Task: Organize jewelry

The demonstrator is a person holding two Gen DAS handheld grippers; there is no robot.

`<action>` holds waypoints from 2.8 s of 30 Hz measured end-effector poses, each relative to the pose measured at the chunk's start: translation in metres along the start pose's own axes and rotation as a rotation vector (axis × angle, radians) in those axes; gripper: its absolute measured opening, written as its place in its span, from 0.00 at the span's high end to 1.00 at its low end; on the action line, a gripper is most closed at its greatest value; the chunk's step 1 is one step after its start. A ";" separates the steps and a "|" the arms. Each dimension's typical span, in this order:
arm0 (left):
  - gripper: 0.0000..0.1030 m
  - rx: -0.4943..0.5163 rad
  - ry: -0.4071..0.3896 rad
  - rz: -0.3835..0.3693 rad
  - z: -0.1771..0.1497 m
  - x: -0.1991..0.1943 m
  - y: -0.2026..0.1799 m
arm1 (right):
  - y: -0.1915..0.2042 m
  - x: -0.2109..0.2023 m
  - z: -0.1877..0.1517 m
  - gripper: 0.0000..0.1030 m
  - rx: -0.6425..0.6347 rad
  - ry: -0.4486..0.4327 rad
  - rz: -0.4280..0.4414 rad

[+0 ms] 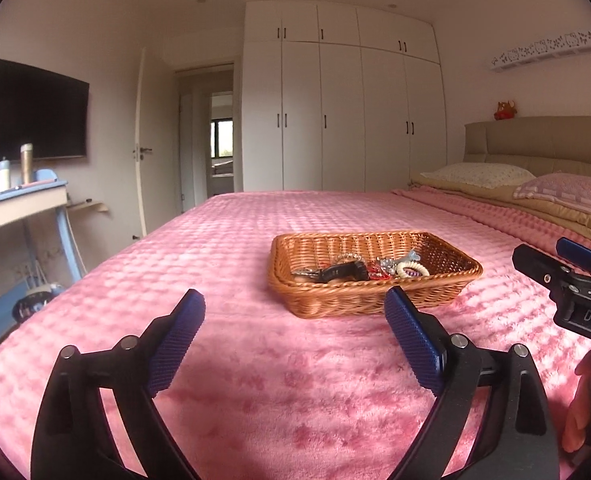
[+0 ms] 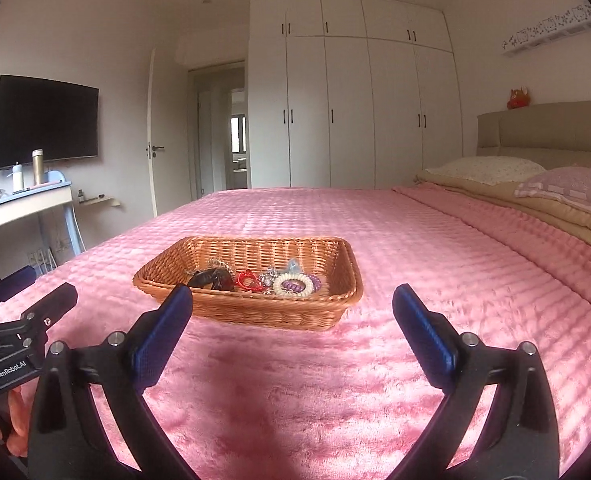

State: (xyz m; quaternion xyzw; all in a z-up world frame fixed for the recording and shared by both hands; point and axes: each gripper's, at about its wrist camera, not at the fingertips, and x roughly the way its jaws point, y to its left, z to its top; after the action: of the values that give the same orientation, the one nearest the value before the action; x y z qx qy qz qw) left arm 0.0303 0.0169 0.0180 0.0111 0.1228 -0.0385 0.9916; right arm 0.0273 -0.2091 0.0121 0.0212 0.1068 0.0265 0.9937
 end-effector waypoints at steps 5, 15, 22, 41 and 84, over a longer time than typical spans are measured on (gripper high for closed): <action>0.13 -0.022 -0.007 0.015 0.000 -0.001 0.003 | 0.001 0.004 -0.004 0.07 0.001 0.017 -0.015; 0.11 -0.016 -0.017 0.052 -0.001 -0.003 0.002 | 0.006 0.006 -0.007 0.07 -0.016 0.029 -0.026; 0.08 -0.013 -0.018 0.056 -0.001 -0.003 0.002 | 0.004 0.010 -0.008 0.07 -0.005 0.052 -0.024; 0.08 -0.008 -0.003 0.061 -0.002 -0.003 0.003 | 0.001 0.014 -0.008 0.07 0.006 0.077 -0.016; 0.08 -0.001 0.011 0.058 -0.001 -0.001 0.000 | 0.003 0.014 -0.008 0.07 -0.001 0.089 -0.008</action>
State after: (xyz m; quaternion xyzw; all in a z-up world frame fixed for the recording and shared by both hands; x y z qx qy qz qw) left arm 0.0289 0.0172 0.0174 0.0145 0.1278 -0.0097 0.9917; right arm 0.0393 -0.2050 0.0019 0.0191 0.1508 0.0237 0.9881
